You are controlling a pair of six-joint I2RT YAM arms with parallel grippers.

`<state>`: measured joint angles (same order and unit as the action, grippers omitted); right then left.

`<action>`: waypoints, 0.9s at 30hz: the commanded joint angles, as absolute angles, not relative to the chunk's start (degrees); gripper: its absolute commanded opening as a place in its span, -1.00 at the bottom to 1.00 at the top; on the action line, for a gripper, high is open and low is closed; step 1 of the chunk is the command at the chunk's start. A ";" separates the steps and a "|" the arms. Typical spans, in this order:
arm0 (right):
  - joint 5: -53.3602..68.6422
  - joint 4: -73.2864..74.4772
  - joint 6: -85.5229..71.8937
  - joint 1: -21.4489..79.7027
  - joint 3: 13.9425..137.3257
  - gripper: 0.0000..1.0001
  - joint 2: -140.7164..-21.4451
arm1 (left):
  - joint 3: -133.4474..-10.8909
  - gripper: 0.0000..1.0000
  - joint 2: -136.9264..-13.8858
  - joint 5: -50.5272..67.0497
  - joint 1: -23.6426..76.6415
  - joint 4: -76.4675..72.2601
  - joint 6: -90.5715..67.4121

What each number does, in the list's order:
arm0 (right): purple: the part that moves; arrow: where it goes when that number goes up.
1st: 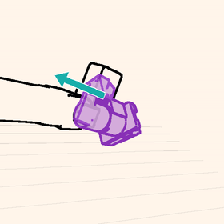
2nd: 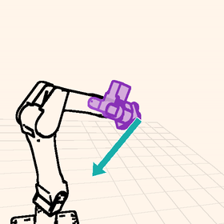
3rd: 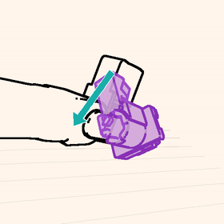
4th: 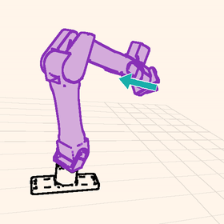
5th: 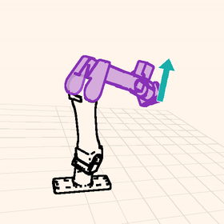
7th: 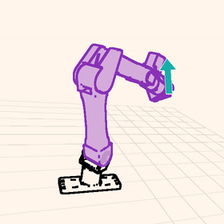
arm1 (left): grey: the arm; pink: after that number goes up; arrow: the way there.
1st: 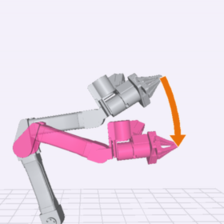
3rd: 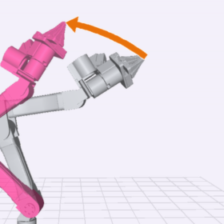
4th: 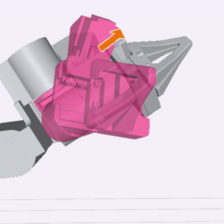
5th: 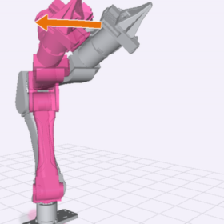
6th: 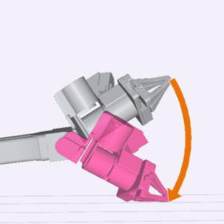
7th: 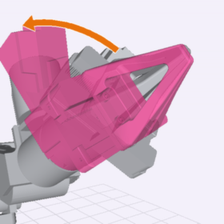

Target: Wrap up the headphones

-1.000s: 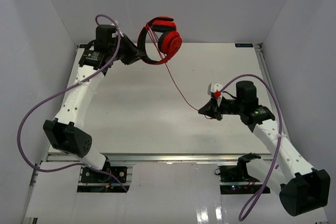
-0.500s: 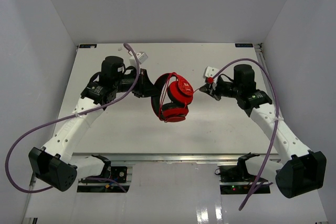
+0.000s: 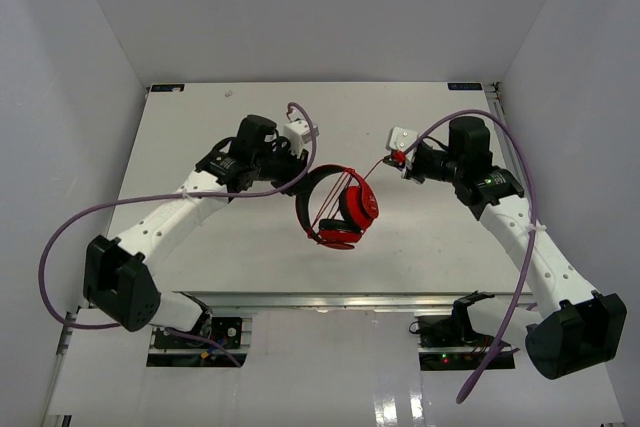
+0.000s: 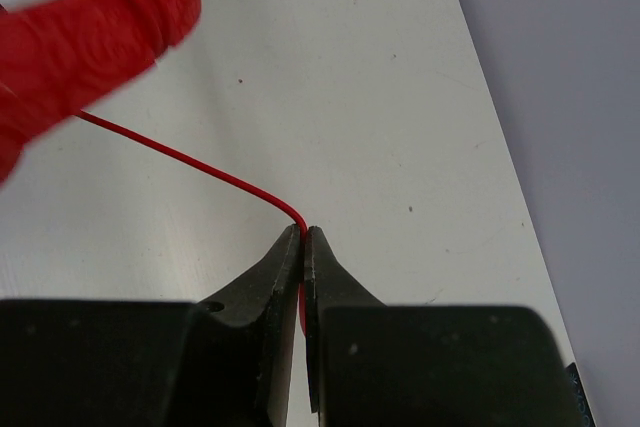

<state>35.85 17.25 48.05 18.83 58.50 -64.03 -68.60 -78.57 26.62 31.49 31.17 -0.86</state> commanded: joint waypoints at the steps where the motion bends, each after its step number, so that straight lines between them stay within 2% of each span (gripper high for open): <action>1: 35.15 16.22 51.15 18.76 57.15 -0.85 -63.72 | -71.40 -1.00 -83.94 20.55 33.56 32.74 5.61; 12: 35.23 11.23 50.25 19.42 50.06 -0.85 -68.81 | -79.80 -1.00 -101.29 10.96 37.51 33.76 8.89; 21: 35.41 7.96 39.65 19.51 50.54 -0.85 -75.43 | -83.61 -1.00 -105.49 1.10 39.30 34.19 8.36; 27: 41.13 10.24 27.61 19.51 55.41 -0.85 -80.81 | -84.81 -1.00 -106.22 -12.42 39.46 34.15 4.75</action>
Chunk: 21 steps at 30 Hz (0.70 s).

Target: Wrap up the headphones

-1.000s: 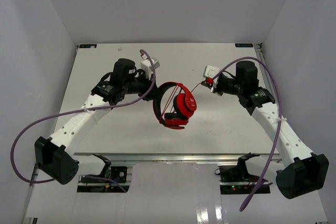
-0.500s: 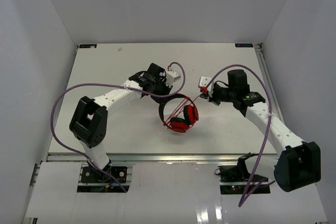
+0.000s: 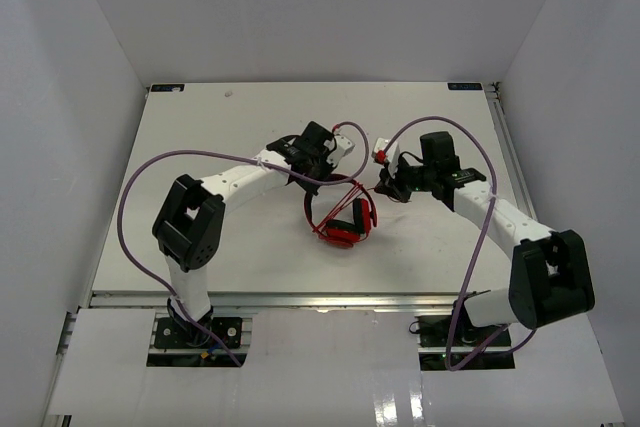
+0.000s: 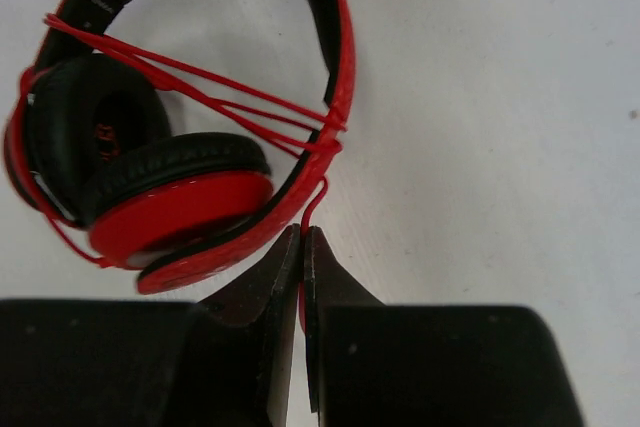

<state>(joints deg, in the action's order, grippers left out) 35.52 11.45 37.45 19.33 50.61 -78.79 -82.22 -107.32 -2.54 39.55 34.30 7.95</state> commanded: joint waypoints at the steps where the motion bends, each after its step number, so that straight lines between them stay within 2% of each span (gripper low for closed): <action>1: 42.87 10.88 26.15 19.51 56.30 -0.85 -81.53 | -84.82 -1.00 -106.26 -13.76 39.46 34.19 4.18; 9: 56.01 14.02 13.69 19.25 63.12 -0.85 -87.71 | -84.27 -1.00 -104.64 -18.61 39.77 34.19 -1.72; 21: 62.62 4.57 -10.92 18.13 65.46 -0.85 -93.00 | -82.73 -1.00 -99.98 -18.61 40.08 34.17 -14.49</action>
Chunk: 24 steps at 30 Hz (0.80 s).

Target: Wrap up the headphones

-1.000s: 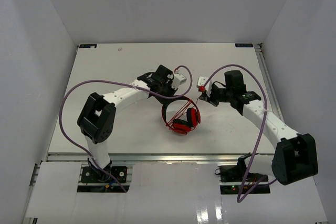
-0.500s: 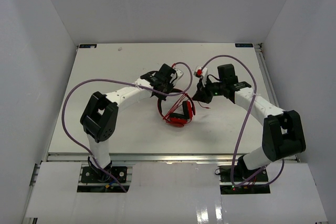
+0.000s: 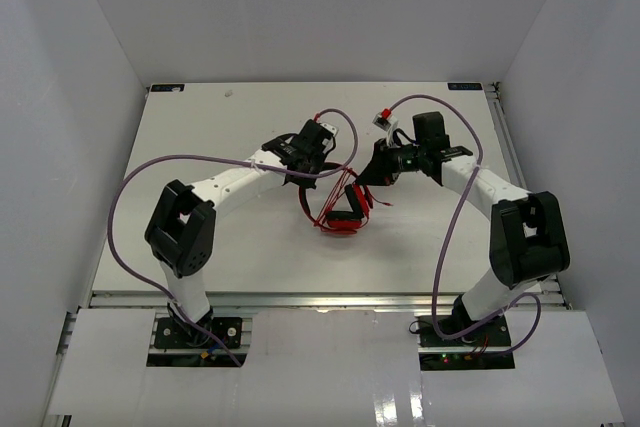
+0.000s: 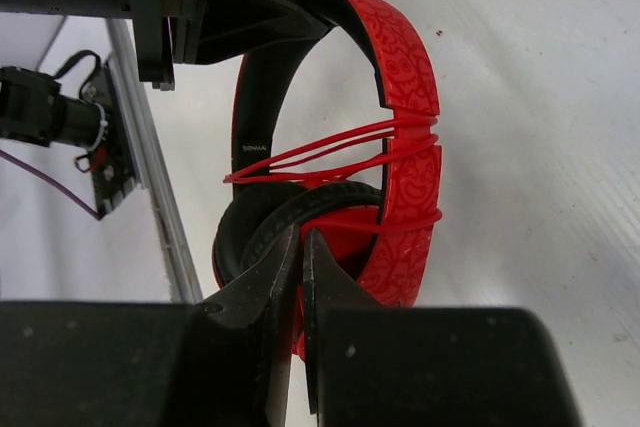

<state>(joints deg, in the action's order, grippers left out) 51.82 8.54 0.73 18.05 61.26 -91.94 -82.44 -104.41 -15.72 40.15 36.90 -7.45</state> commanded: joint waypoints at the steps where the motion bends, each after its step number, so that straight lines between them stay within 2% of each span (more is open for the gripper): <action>1: 63.69 4.57 -12.12 17.77 66.07 -0.85 -93.61 | -82.73 -1.00 -99.76 -18.83 40.08 34.19 -14.73; 11: 71.39 -2.66 -25.69 16.79 67.20 -0.85 -95.23 | -82.69 -1.00 -98.55 -21.69 40.08 32.44 -18.93; 18: 68.34 -0.91 -26.00 16.87 67.19 -0.84 -93.43 | -84.76 -1.00 -100.32 -25.28 40.08 32.05 -26.84; 24: 64.52 3.52 -21.80 16.96 68.38 -0.77 -94.31 | -85.96 -1.00 -103.28 -23.64 40.08 31.99 -32.80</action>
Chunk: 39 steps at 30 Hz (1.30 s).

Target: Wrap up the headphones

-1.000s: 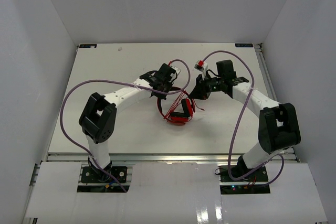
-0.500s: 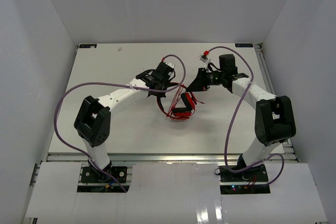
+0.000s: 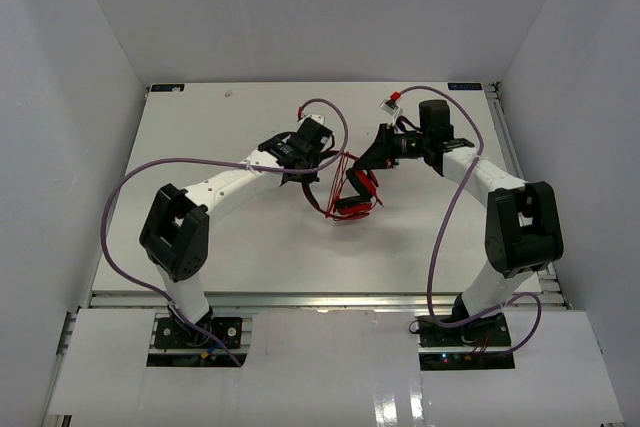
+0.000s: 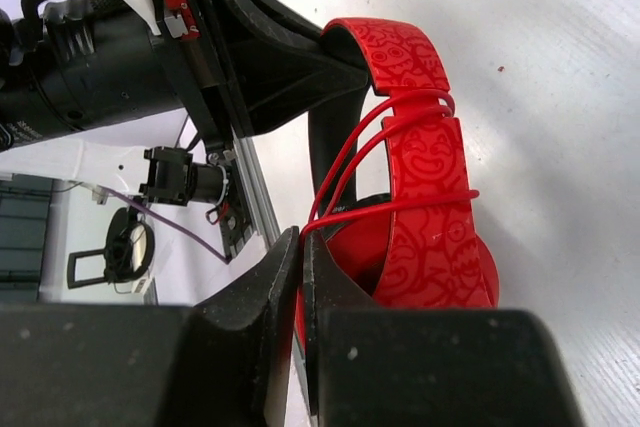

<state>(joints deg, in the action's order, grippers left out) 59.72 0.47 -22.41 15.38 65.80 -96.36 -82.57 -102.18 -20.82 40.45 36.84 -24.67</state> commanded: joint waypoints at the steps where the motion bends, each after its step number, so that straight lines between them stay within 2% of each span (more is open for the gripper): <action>1: 64.39 3.60 -21.80 16.96 68.46 -0.76 -94.65 | -86.21 -1.00 -103.91 -23.30 40.08 31.95 -33.51; 18: 54.69 11.67 -10.06 17.14 69.44 -0.57 -100.45 | -86.66 -1.00 -109.85 -22.85 39.99 30.32 -37.17; 24: 52.90 15.77 -6.07 17.33 69.09 -0.32 -100.72 | -87.90 -1.00 -112.51 -22.50 39.90 30.24 -38.15; 31: 51.24 23.19 2.00 18.01 68.90 0.12 -99.17 | -88.51 -1.00 -114.07 -21.63 38.68 30.24 -39.36; 39: 48.36 29.26 7.51 17.98 71.17 0.37 -95.30 | -87.36 -1.00 -113.82 -20.11 38.06 30.27 -39.77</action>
<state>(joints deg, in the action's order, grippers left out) 49.88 24.51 2.93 17.80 67.75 -99.80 -86.26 -115.18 -21.28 38.55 32.22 -38.53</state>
